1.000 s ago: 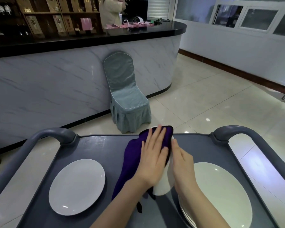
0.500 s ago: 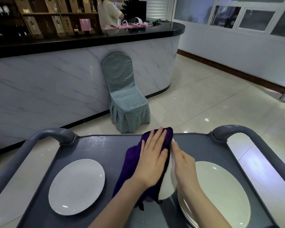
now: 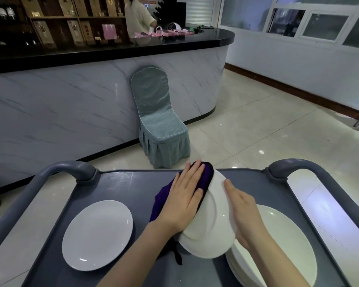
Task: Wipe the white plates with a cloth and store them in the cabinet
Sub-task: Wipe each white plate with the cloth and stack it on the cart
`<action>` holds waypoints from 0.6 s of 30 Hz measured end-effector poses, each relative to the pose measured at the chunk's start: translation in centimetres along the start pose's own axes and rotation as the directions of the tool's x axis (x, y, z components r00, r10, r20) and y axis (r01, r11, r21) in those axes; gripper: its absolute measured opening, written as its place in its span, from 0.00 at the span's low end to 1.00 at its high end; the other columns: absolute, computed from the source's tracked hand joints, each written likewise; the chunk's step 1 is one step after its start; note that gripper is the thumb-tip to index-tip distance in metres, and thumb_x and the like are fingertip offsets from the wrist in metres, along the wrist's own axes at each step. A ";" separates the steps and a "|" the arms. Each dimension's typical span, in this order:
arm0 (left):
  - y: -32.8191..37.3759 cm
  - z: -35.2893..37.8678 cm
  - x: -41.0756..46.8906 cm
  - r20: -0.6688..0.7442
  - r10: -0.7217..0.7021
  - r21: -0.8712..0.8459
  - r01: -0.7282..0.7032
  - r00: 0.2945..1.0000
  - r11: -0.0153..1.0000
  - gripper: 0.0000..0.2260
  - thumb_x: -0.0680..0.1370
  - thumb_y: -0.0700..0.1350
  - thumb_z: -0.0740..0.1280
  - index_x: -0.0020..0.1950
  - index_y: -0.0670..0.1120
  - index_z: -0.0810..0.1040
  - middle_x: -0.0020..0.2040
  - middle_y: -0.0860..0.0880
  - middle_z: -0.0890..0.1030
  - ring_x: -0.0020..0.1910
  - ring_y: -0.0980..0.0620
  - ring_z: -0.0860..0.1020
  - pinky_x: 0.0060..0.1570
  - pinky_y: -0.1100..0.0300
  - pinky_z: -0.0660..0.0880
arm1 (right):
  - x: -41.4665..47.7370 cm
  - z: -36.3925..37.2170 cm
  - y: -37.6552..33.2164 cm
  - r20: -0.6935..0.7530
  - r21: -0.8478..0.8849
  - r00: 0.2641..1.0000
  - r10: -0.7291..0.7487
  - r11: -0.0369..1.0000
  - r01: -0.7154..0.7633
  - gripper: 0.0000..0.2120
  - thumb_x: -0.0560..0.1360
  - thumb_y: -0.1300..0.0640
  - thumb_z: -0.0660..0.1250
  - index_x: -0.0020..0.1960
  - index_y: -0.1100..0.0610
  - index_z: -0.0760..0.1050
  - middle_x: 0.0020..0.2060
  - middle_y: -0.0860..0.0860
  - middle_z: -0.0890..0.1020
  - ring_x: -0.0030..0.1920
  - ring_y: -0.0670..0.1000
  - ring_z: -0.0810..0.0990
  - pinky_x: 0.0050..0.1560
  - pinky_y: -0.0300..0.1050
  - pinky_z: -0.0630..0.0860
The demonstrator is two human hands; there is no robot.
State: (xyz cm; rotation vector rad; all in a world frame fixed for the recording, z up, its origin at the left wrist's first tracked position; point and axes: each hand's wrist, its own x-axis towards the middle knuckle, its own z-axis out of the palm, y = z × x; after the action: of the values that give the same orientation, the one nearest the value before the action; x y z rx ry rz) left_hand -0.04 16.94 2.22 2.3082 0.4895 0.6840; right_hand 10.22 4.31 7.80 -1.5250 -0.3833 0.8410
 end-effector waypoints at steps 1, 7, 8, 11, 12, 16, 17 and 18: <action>-0.3 -0.3 0.1 0.002 0.014 -0.003 -0.014 1.000 1.000 0.24 0.83 0.47 0.50 0.79 0.59 0.48 0.79 0.63 0.47 0.78 0.61 0.43 0.77 0.52 0.45 | 0.1 0.1 -0.1 0.011 0.011 1.000 -0.002 1.000 0.002 0.19 0.80 0.48 0.64 0.42 0.60 0.85 0.41 0.56 0.87 0.39 0.51 0.84 0.39 0.42 0.80; -2.1 1.5 -3.0 -0.199 -0.265 -0.322 0.192 0.944 0.927 0.26 0.81 0.42 0.52 0.78 0.55 0.52 0.79 0.61 0.52 0.78 0.59 0.49 0.78 0.55 0.49 | 1.7 -0.6 -1.9 -0.126 0.157 0.992 0.026 0.988 -0.006 0.23 0.78 0.43 0.66 0.45 0.65 0.80 0.34 0.51 0.82 0.32 0.49 0.80 0.29 0.37 0.75; -1.9 2.3 -4.0 -0.221 -0.295 -0.377 0.198 0.929 0.905 0.26 0.80 0.41 0.52 0.78 0.55 0.51 0.79 0.61 0.53 0.79 0.58 0.50 0.78 0.56 0.48 | 1.9 -0.5 -2.2 -0.150 0.186 0.988 0.025 0.983 0.003 0.21 0.78 0.42 0.65 0.44 0.61 0.81 0.33 0.49 0.84 0.31 0.48 0.81 0.27 0.36 0.75; -0.2 4.6 -5.5 -0.249 -0.237 -0.320 0.152 0.939 0.935 0.29 0.81 0.41 0.51 0.79 0.57 0.46 0.80 0.60 0.48 0.79 0.57 0.45 0.77 0.60 0.45 | 2.5 0.4 -2.5 -0.233 0.314 0.971 0.048 0.949 0.029 0.17 0.79 0.42 0.65 0.46 0.55 0.81 0.34 0.45 0.86 0.32 0.44 0.84 0.27 0.36 0.76; 0.4 5.2 -5.6 -0.259 -0.177 -0.229 0.118 0.950 0.966 0.29 0.81 0.43 0.51 0.79 0.57 0.44 0.80 0.59 0.46 0.79 0.55 0.45 0.76 0.60 0.44 | 2.6 0.9 -2.5 -0.262 0.351 0.963 0.069 0.936 0.029 0.17 0.78 0.41 0.65 0.48 0.55 0.81 0.36 0.44 0.86 0.34 0.45 0.85 0.29 0.37 0.77; 0.7 5.9 -5.5 -0.224 -0.062 0.017 0.067 0.973 0.998 0.26 0.83 0.48 0.49 0.80 0.55 0.43 0.81 0.57 0.45 0.80 0.53 0.45 0.76 0.59 0.42 | 3.1 1.9 -1.9 -0.322 0.421 0.939 0.119 0.907 0.030 0.15 0.78 0.40 0.65 0.46 0.51 0.79 0.33 0.42 0.86 0.37 0.46 0.84 0.35 0.41 0.77; 0.3 5.6 -5.6 -0.209 -0.062 0.001 0.064 0.976 0.998 0.26 0.83 0.48 0.49 0.80 0.55 0.43 0.80 0.58 0.45 0.80 0.53 0.45 0.76 0.60 0.43 | 3.2 1.9 -1.9 -0.322 0.423 0.940 0.114 0.905 0.035 0.15 0.77 0.40 0.65 0.46 0.51 0.79 0.33 0.42 0.86 0.37 0.45 0.85 0.36 0.42 0.77; -0.1 5.3 -5.7 -0.205 -0.074 -0.033 0.068 0.976 0.997 0.26 0.83 0.48 0.50 0.79 0.54 0.44 0.80 0.59 0.45 0.79 0.53 0.46 0.76 0.60 0.43 | 3.2 1.8 -1.9 -0.320 0.424 0.941 0.109 0.905 0.040 0.15 0.77 0.39 0.65 0.47 0.51 0.79 0.34 0.42 0.86 0.37 0.45 0.85 0.36 0.42 0.77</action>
State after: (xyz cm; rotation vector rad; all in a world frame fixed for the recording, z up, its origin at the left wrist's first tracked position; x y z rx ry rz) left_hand -1.46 11.50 -3.15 2.1952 0.6507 0.8941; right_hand 11.62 8.07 8.88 -1.2332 0.0831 0.6216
